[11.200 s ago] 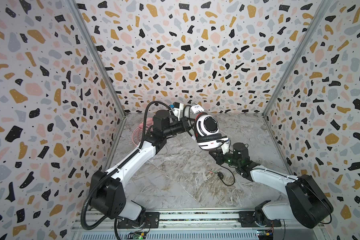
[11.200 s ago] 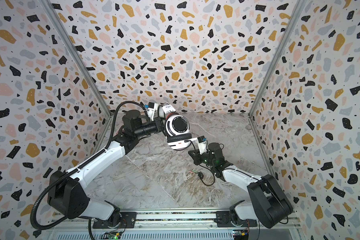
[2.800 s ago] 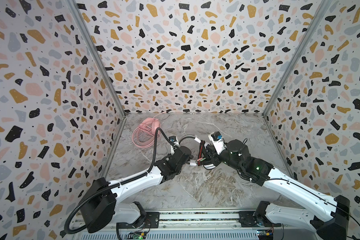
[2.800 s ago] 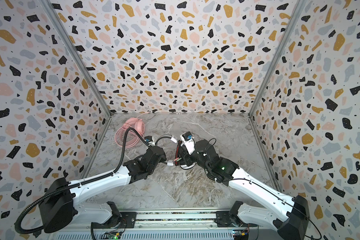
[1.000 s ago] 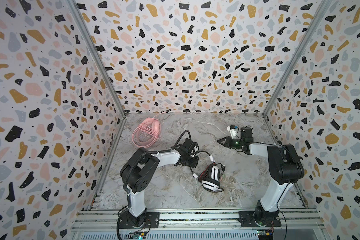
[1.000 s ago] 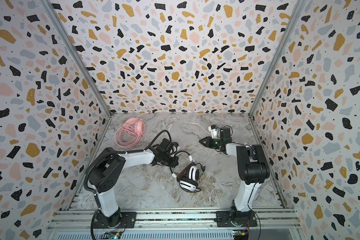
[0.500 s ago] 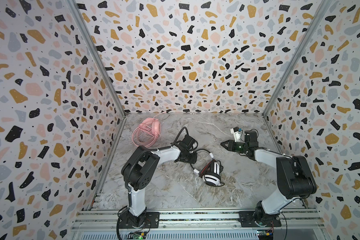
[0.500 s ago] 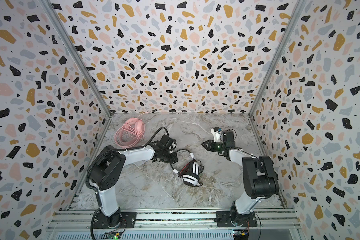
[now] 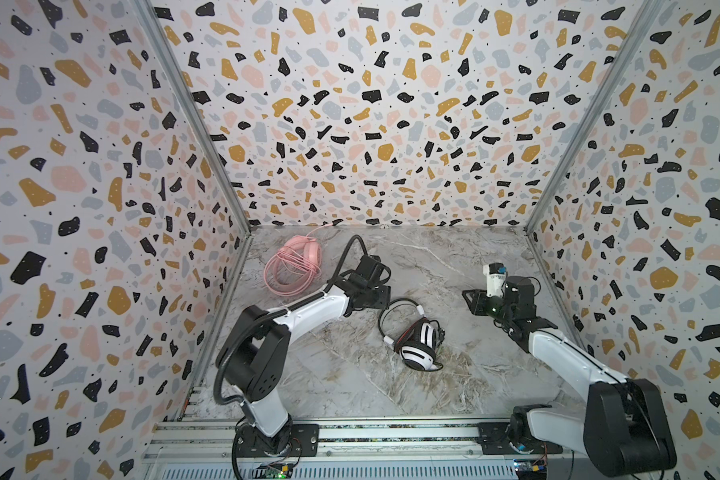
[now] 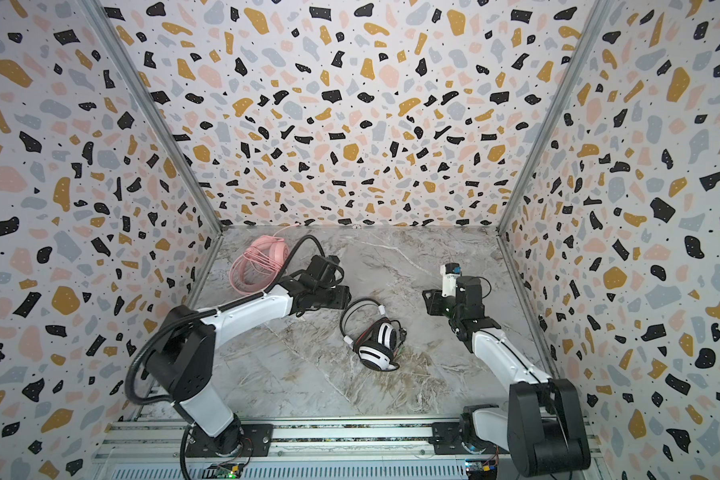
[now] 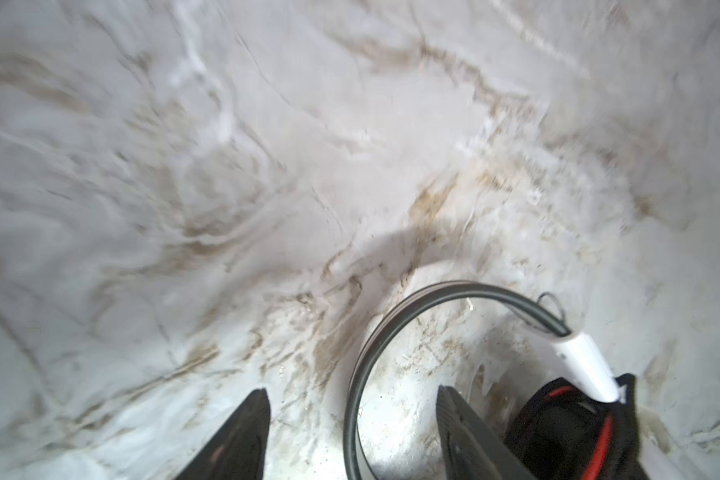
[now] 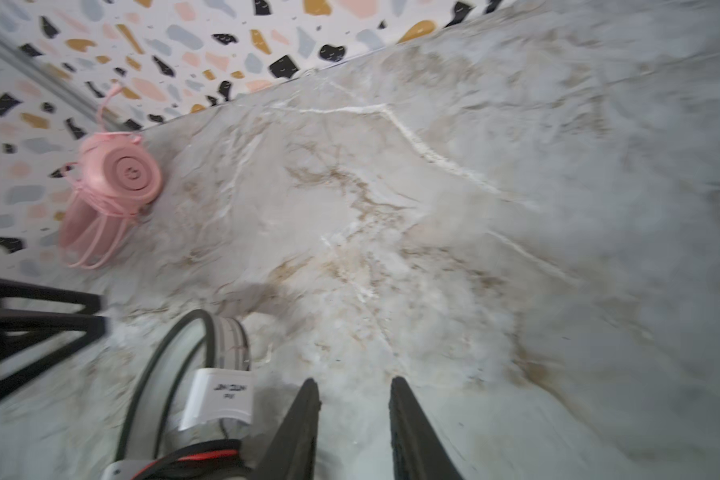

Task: Wrap the headphones

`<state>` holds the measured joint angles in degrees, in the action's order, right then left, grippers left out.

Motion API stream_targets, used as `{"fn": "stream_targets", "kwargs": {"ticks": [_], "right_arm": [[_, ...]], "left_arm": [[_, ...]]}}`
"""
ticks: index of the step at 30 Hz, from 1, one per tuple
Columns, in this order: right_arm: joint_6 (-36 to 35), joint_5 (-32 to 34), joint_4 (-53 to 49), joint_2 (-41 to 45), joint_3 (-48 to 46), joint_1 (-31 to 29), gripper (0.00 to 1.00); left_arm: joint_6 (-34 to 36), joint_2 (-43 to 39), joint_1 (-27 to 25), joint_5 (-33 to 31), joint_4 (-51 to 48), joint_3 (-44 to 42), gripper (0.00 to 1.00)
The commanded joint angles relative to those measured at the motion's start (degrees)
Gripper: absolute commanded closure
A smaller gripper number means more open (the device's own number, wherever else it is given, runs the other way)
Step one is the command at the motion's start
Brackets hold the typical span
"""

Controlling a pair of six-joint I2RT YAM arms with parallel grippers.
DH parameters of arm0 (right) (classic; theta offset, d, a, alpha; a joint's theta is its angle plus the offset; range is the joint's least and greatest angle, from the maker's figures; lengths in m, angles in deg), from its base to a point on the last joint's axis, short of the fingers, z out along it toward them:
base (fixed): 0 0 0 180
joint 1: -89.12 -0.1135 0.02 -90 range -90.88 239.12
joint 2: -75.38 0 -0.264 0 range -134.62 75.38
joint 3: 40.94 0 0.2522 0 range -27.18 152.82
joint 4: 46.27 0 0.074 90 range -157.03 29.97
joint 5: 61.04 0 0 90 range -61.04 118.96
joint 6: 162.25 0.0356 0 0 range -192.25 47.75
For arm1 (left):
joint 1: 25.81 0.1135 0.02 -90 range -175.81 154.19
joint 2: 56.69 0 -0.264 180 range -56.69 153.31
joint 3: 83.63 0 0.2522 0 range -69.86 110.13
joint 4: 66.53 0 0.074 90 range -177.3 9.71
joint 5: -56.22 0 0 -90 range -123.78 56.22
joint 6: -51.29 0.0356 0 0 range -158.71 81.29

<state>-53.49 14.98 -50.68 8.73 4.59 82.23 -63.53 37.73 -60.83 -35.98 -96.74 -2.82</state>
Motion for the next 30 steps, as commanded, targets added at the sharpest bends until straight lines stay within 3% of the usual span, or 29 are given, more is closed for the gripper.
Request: {"fn": "stream_targets", "kwargs": {"ticks": [1,4,9,14,17,22,24,28,30], "right_arm": [[-0.3,16.6,2.8,4.3,-3.0,0.0,0.64],[-1.9,23.5,5.1,5.2,-4.5,0.2,0.60],[-5.1,30.2,15.3,3.2,-8.3,1.0,0.54],[-8.3,32.6,35.4,-0.7,-16.1,1.8,0.48],[-13.0,29.8,52.3,-5.1,-21.5,1.7,0.46],[-14.4,30.2,65.9,-13.6,-23.8,2.0,0.46],[-15.3,27.9,62.8,-14.9,-21.8,2.0,0.44],[-16.5,25.0,65.7,-16.5,-22.5,2.0,0.42],[-16.3,25.8,76.7,-20.1,-25.6,2.2,0.41]], "left_arm": [[-0.3,-5.8,3.0,-8.3,4.5,-5.2,0.35],[-2.2,-13.8,7.2,-9.7,12.3,-13.6,0.33],[-3.9,-26.3,15.3,-14.4,22.0,-25.4,0.18],[-5.2,-32.8,23.4,-23.7,25.2,-33.1,0.01],[-5.0,-35.2,25.7,-30.6,31.9,-39.4,0.00],[-1.0,-36.3,26.3,-42.5,45.6,-48.3,0.00],[1.9,-35.8,26.8,-44.1,54.3,-52.0,0.00],[7.7,-34.1,27.7,-43.5,60.6,-53.9,0.00],[11.4,-33.3,27.7,-44.0,65.4,-56.7,0.00]]}}
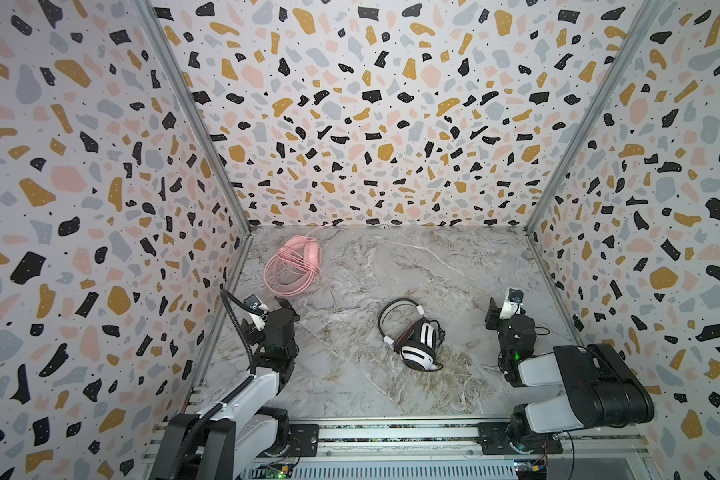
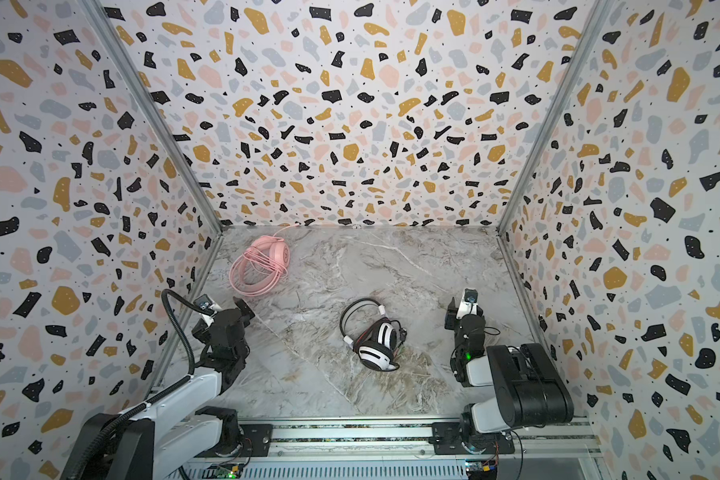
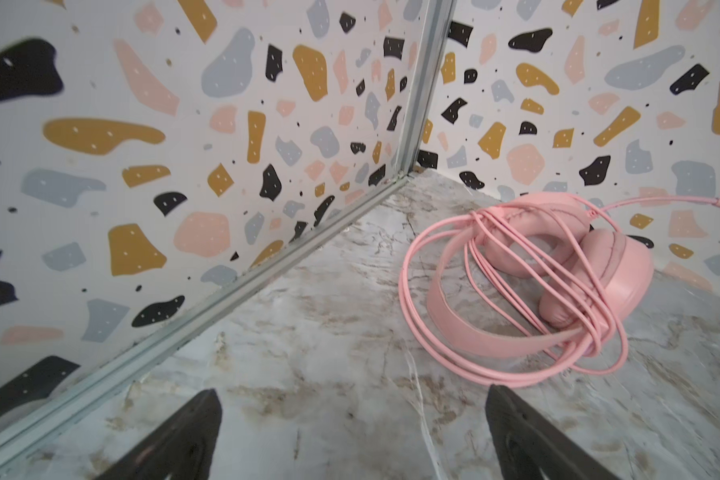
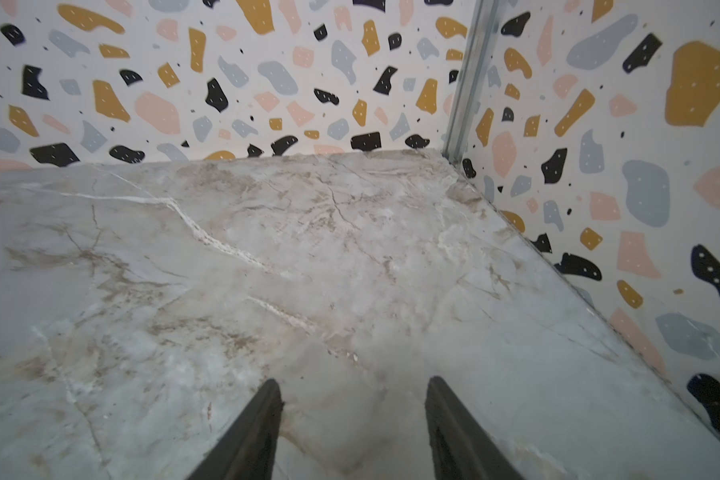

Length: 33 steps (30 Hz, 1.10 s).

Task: Wrap the headphones

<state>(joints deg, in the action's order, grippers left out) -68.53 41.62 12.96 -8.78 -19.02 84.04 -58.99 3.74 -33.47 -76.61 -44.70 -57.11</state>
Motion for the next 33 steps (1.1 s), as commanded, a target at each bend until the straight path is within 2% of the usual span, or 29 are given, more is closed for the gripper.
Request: {"fn": "stream_targets", "kwargs": {"ticks": [1,3,7,11,13,15,16,17,33], "right_arm": [[-1.4,-1.0,14.8,-3.3,-2.7,0.4,0.41],[-0.6,-1.1,7.1,-0.9,-0.7,0.4,0.41],[-2.8,-1.9,5.5,-2.2,1.4,-0.6,0.41],[-2.7,-2.0,6.8,-2.5,1.0,-0.6,0.40],[-2.6,-1.9,5.4,-2.4,1.6,-0.5,0.40],[-2.6,-1.8,5.7,-2.4,1.4,-0.6,0.39],[-2.6,-1.9,5.6,-2.4,1.4,-0.6,0.29],[-2.9,-1.8,5.9,-2.5,1.4,-0.6,0.02],[-3.8,0.3,6.5,-2.7,1.3,-2.0,0.01]], "left_arm": [[8.2,1.3,0.5,-3.5,17.6,-4.6,0.00],[10.1,4.1,1.0,-0.6,28.9,-8.6,0.00],[13.8,15.2,1.0,4.6,42.7,-9.8,0.00],[18.0,21.9,0.9,12.6,39.3,-4.5,0.00],[17.5,19.8,0.8,13.2,33.4,-3.2,0.00],[17.8,21.1,0.8,12.9,37.1,-3.9,0.00],[17.7,20.9,0.8,12.9,36.7,-4.0,0.00],[17.7,20.3,0.8,13.1,34.6,-3.4,0.00],[17.7,20.4,0.8,13.0,34.8,-3.4,0.00]]}}
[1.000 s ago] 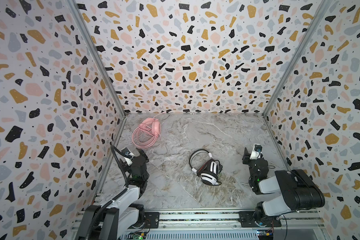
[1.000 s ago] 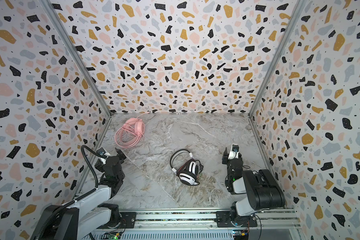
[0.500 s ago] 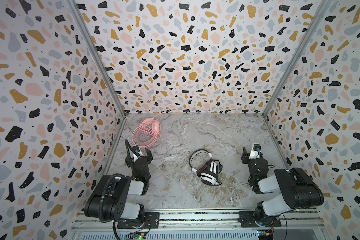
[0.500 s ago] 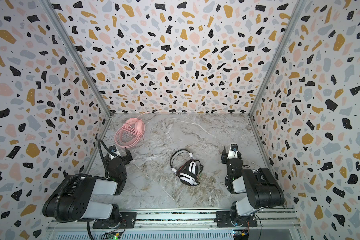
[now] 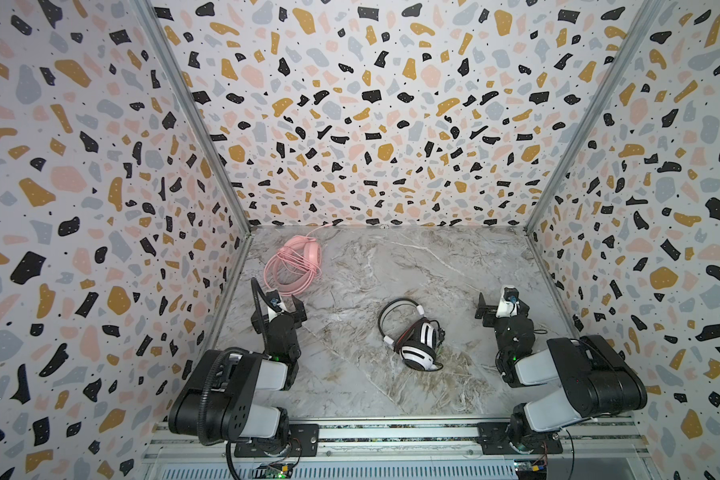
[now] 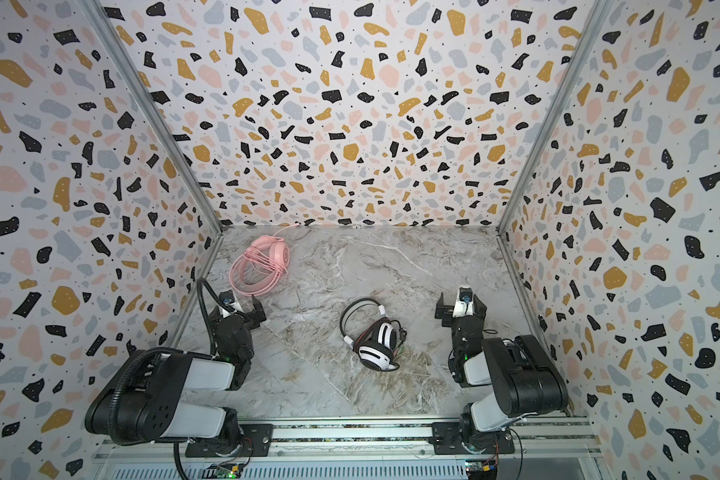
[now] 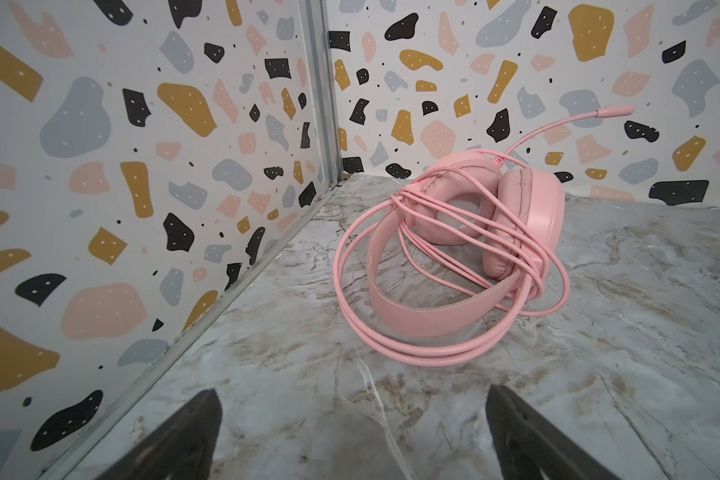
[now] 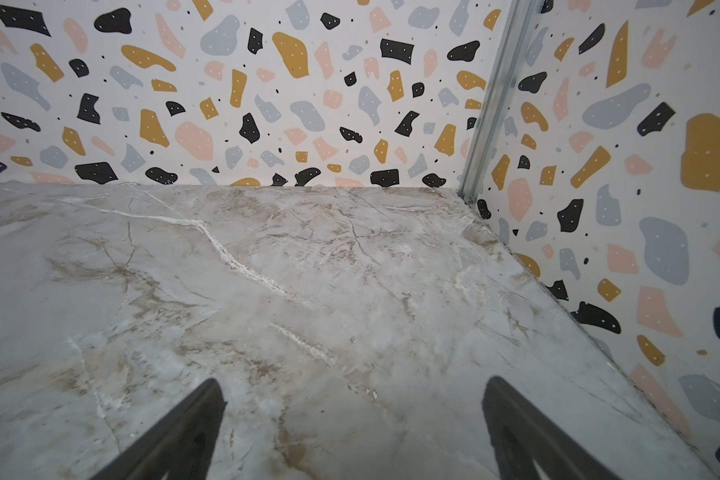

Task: Wrap the headphones

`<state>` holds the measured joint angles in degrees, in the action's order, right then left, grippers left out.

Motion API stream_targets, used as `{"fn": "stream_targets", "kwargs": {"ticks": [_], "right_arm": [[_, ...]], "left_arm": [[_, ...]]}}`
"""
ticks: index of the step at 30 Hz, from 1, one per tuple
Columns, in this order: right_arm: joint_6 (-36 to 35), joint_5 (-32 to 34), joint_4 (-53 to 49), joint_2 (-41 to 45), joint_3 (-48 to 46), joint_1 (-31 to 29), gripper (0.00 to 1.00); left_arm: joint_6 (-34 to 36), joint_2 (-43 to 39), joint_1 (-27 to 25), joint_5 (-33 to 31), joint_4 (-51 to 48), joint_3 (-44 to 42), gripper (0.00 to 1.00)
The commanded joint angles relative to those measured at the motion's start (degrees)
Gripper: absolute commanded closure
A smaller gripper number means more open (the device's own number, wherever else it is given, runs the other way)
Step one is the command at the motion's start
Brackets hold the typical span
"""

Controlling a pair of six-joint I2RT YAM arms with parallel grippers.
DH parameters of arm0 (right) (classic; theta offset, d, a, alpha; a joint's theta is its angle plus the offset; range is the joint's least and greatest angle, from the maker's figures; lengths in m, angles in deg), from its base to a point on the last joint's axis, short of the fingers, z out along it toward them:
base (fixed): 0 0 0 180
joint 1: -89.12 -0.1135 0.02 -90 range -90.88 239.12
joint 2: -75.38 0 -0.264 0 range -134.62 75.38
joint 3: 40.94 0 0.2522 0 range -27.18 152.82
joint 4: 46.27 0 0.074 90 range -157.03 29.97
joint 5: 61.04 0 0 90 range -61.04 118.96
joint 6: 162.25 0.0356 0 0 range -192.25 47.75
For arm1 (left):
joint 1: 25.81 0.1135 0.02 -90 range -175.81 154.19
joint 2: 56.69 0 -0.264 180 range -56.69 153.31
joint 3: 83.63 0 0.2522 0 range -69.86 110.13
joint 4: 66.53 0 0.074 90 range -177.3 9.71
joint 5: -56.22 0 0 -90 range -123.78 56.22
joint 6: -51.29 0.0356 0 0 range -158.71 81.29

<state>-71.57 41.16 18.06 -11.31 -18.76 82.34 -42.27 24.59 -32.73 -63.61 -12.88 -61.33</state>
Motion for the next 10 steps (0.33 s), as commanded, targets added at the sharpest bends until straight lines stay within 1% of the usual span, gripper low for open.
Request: {"fn": "stream_targets", "kwargs": {"ticks": [1,10], "right_arm": [[-0.8,0.7,1.4,-0.1,1.1,-0.4,0.01],[-0.7,0.5,1.3,-0.1,1.1,-0.3,0.01]], "left_arm": [[1.0,-0.5,0.1,0.0,3.1,0.8,0.00],[0.9,-0.4,0.1,0.0,3.1,0.8,0.00]]}}
